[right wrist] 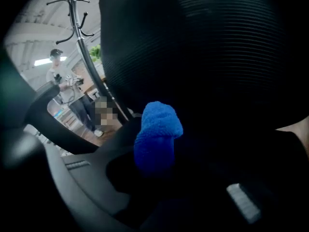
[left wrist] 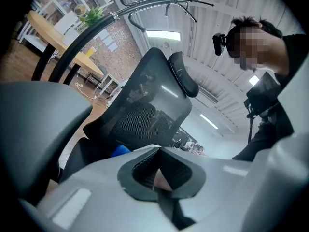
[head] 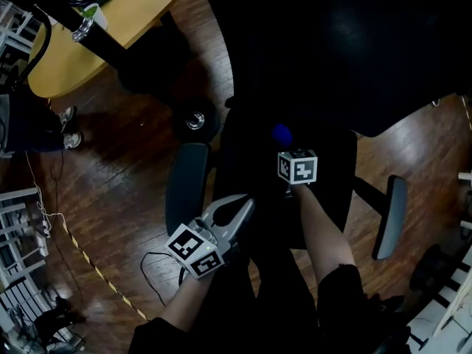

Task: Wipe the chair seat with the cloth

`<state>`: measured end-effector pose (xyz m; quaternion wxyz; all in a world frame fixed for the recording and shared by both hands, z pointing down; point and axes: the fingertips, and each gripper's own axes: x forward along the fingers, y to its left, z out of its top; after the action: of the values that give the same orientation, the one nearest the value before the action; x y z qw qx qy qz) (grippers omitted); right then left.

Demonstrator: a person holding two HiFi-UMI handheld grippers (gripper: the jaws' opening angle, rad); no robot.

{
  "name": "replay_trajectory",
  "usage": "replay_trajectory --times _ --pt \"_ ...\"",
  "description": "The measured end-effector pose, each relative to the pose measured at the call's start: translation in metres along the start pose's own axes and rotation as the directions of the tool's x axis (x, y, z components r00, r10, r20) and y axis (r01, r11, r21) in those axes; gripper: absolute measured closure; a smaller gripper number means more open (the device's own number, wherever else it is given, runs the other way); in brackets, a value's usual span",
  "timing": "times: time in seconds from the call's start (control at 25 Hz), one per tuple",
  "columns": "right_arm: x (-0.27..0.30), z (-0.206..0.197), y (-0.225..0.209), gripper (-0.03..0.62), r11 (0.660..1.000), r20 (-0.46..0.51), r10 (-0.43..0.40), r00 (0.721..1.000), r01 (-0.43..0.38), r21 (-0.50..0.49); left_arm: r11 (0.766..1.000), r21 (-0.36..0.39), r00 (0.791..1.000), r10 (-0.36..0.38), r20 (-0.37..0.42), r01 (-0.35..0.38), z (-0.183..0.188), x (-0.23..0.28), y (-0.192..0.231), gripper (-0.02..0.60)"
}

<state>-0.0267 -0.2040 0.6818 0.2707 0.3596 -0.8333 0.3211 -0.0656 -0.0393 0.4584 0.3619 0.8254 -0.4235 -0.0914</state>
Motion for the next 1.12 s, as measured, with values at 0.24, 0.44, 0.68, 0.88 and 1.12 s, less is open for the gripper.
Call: replay_trajectory --times 0.24,0.44,0.68,0.88,1.12 --pt "0.051 -0.019 0.108 0.554 0.984 -0.075 0.136 0.988 -0.144 -0.107 1.0 -0.003 1.0 -0.01 0.011 0.01 0.004 -0.003 0.003 0.578" --pt "0.05 -0.02 0.105 0.554 0.983 -0.041 0.133 0.99 -0.138 -0.125 1.0 -0.009 1.0 -0.021 0.017 0.022 0.006 -0.009 0.005 0.578" --pt "0.023 -0.039 0.044 0.554 0.997 -0.034 0.017 0.999 -0.019 -0.079 1.0 -0.004 1.0 -0.011 0.006 0.011 0.002 -0.009 0.004 0.578" --pt "-0.023 -0.065 -0.038 0.554 0.993 -0.056 -0.119 0.991 0.117 -0.034 1.0 0.011 1.0 -0.004 -0.015 0.004 -0.002 -0.01 0.004 0.578" --pt "-0.11 -0.089 -0.137 0.554 0.946 -0.081 -0.325 0.942 0.325 -0.01 1.0 0.009 0.999 0.025 -0.035 -0.024 -0.006 -0.018 0.006 0.578"
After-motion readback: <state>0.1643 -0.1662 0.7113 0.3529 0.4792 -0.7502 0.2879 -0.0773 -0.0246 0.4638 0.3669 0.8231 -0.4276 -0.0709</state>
